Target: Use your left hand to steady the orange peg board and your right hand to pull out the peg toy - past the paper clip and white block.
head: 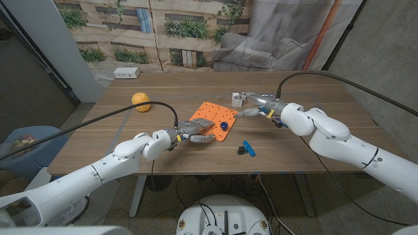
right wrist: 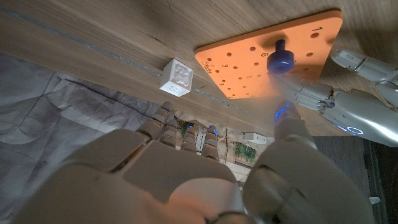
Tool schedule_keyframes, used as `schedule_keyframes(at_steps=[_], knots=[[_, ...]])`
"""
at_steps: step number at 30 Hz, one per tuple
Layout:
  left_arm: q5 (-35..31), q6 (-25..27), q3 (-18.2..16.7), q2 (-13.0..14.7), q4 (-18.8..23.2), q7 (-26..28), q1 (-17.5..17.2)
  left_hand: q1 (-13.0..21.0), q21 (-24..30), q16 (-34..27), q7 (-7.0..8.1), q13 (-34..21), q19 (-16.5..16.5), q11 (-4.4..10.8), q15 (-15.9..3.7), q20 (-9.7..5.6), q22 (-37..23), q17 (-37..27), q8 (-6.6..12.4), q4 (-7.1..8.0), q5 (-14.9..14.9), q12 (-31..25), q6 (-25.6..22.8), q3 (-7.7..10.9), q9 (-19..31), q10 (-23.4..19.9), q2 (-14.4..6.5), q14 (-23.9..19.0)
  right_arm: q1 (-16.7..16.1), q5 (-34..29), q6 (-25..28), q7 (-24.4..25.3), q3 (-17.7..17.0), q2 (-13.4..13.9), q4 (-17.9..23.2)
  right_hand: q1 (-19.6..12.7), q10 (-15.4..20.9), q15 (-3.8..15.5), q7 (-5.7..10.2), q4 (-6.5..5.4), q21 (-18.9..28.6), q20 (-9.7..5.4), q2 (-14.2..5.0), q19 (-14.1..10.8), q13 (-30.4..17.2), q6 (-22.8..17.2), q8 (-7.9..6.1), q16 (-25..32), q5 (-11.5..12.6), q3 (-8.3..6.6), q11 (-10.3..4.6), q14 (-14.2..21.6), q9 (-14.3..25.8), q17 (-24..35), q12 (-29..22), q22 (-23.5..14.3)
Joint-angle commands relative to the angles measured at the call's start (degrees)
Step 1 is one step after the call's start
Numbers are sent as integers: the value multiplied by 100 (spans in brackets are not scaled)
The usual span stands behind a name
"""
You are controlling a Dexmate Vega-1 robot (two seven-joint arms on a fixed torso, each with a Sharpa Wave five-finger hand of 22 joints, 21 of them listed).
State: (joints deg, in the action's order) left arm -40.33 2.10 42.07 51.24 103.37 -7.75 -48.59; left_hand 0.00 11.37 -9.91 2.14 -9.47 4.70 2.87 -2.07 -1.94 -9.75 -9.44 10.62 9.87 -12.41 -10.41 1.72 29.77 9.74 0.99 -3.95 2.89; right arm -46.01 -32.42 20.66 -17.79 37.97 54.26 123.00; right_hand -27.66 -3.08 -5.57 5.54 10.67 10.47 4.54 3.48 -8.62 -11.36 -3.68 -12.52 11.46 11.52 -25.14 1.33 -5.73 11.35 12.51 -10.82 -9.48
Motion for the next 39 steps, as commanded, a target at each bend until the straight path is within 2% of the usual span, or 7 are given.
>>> schedule_keyframes(at_steps=[1, 14, 27, 39], knots=[[-9, 39, 0, -8, 26, -7, -40, 74, 1, -34, 15, -33, -8, 4, -176, -691, -10, -31, 22, -12, -44, -22, -33, 50, 17, -17, -673, 13, 431, -981, 390, -1046, 540, -240, 131, -129, -132, -78, 75, -9, 15, 101, 2, 45, -21, 18, -33, 4, 68, -74, -10, -84, 27, 14, 10, -20], [-4, -47, 57, -99, -94, 1, 46, 84, -3, -36, 16, -33, -18, 16, -169, -691, -10, -30, 25, -17, -44, -24, -68, 99, 17, -29, -670, -6, 687, -1787, 403, -1859, 837, -594, 25, -297, -461, -208, 185, -46, -21, 249, 119, 223, -41, 241, 1, -27, 109, -93, 31, -318, 66, 39, 48, -23], [-6, -66, 92, -123, -132, 9, 78, 90, -6, -38, 15, -33, -28, 12, -155, -686, -10, -30, 21, -20, -44, -27, -80, 140, 18, -46, -669, -24, 773, -2380, 21, -2136, 998, -909, -241, -353, -570, -255, 347, -65, -9, 271, 162, 270, -51, 208, -58, -4, 126, -94, 42, -366, 100, 56, 31, -24], [15, -58, 110, -150, -150, -16, 95, 95, -9, -39, 23, -32, -32, 22, -159, -688, -9, -30, 22, -23, -42, -28, -97, 171, 19, -59, -666, -37, 908, -2866, -233, -2444, 1117, -1181, -488, -404, -620, -262, 422, -73, 9, 263, 159, 255, -56, 108, -130, 12, 145, -107, 36, -376, 124, 65, 22, -23]])
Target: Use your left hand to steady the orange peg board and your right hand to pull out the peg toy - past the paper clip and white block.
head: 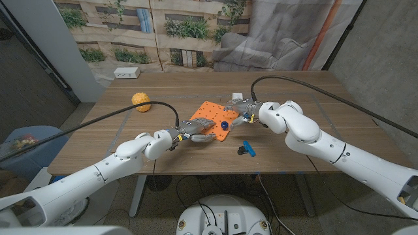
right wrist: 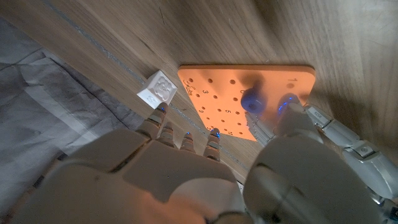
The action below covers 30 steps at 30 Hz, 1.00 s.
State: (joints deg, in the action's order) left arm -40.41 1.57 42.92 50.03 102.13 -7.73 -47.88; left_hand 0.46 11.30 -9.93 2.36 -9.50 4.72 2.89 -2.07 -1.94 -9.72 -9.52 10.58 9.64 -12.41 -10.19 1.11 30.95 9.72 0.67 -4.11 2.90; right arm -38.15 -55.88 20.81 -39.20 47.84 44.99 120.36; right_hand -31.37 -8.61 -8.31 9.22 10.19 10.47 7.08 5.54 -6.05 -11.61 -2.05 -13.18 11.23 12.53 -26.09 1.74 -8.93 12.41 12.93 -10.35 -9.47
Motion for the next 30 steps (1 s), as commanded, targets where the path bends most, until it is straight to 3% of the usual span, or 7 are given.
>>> schedule_keyframes(at_steps=[1, 20, 30], knots=[[45, 2, 23, -36, -29, -40, 27, 49, -2, -38, 1, -29, -35, 14, -157, -689, -12, -22, 26, -1, -42, -50, -36, 57, 20, -30, -649, -41, 136, -557, -268, -327, 139, -278, -250, -41, -71, 12, 73, -27, 10, 9, -51, -1, -33, -81, -79, 38, 48, -16, -6, -59, 22, 24, -27, -25], [49, -41, 58, -44, -67, -38, 46, 56, -7, -34, -1, -28, -46, 27, -162, -696, -12, -21, 40, -8, -38, -50, -114, 122, 22, -59, -642, -58, 226, -1202, -310, -941, 217, -641, -467, -42, -138, 8, 88, -66, 15, -2, -23, 19, -40, -348, -253, 55, 62, 7, 7, -116, 78, 51, -45, -25], [63, -28, 69, -47, -61, -64, 40, 58, -9, -36, -5, -28, -49, 35, -165, -696, -12, -21, 46, -11, -36, -55, -150, 147, 22, -84, -637, -74, -19, -994, -143, -481, 15, -720, -530, -128, 47, 40, 193, -62, 56, -27, -31, -101, -42, -946, -604, 156, 75, 5, -27, 56, 163, 73, -139, -22]])
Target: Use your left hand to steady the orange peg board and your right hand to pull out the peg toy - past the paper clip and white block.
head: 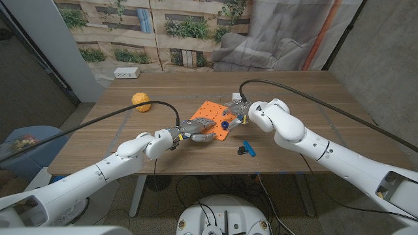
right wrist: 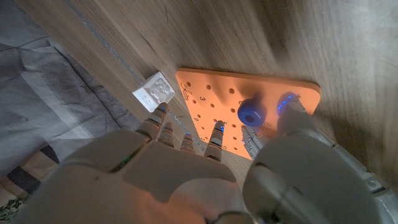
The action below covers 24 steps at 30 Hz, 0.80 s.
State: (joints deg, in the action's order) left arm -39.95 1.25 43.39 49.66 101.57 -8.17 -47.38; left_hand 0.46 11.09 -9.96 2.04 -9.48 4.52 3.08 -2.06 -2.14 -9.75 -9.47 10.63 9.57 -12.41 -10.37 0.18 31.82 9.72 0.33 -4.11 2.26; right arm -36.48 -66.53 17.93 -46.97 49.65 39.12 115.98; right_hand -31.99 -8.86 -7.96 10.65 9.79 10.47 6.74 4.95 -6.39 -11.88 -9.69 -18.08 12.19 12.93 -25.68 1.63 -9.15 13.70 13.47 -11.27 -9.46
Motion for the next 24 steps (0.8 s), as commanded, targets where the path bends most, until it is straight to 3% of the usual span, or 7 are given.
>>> schedule_keyframes(at_steps=[1, 17, 24], knots=[[17, -3, 26, -12, -10, -26, -3, 58, 12, -34, 30, -30, -29, 16, -164, -677, -9, -26, 45, -3, -35, -37, -71, 63, 22, -54, -637, -13, -194, 95, 158, 357, -174, -150, -125, -107, 141, 19, 68, -13, 60, 7, 14, -91, -15, -279, -172, 75, 42, -48, -19, 116, 46, 20, -72, -21], [41, 7, 43, -37, -49, -53, 23, 67, 10, -29, 31, -30, -40, 18, -168, -682, -8, -24, 52, -18, -29, -41, -138, 111, 23, -95, -625, -23, -288, 415, 294, 1008, -183, -159, -212, -499, 558, 157, 160, 22, 104, -86, -10, -450, 3, -1221, -725, 189, 46, -107, -80, 447, 151, 17, -145, -16], [69, 13, 52, -54, -75, -70, 38, 71, 7, -27, 30, -30, -41, 20, -172, -683, -8, -23, 46, -25, -26, -44, -148, 133, 23, -115, -621, -26, -310, 466, 285, 1263, -141, -136, -257, -621, 676, 200, 167, 27, 111, -132, -17, -560, 7, -1448, -862, 218, 32, -124, -126, 549, 182, 14, -160, -15]])
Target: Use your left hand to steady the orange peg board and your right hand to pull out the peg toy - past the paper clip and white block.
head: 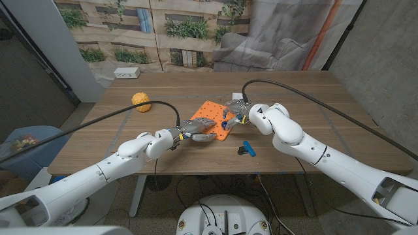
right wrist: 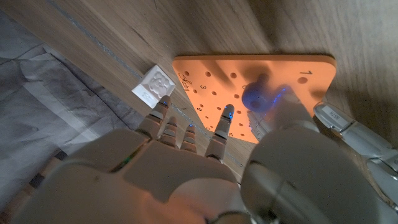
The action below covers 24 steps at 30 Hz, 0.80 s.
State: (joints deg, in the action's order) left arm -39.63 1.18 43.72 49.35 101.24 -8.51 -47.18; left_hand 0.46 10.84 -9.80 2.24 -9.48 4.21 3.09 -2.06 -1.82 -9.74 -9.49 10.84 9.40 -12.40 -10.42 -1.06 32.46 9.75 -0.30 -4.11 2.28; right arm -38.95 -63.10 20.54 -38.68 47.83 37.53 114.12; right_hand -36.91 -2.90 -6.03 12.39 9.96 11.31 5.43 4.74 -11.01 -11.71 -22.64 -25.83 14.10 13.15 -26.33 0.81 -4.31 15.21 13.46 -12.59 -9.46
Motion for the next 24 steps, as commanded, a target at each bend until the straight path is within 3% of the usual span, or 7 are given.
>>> schedule_keyframes(at_steps=[1, 24], knots=[[36, 26, 24, -27, -44, -47, 23, 71, 32, -42, 11, -30, -10, 21, -170, -715, -9, -21, 26, -9, -25, -41, -28, 72, 20, -58, -620, -28, -87, 148, 24, 521, 29, 27, -79, -178, 126, 26, -8, 14, 22, -12, 2, -121, -8, -252, -144, 34, 2, -68, -71, 93, 44, 13, -35, -15], [33, 93, 72, -57, -79, -94, 85, 74, 24, -36, 19, -31, -3, 22, -177, -706, -9, -21, 17, -19, -13, -30, -68, 134, 21, -71, -608, -30, -188, 319, 80, 1166, 80, 95, -177, -600, 539, 164, 9, 23, 18, -120, 21, -378, 0, -1031, -621, 107, -87, -111, -224, 377, 179, 3, -82, -11]])
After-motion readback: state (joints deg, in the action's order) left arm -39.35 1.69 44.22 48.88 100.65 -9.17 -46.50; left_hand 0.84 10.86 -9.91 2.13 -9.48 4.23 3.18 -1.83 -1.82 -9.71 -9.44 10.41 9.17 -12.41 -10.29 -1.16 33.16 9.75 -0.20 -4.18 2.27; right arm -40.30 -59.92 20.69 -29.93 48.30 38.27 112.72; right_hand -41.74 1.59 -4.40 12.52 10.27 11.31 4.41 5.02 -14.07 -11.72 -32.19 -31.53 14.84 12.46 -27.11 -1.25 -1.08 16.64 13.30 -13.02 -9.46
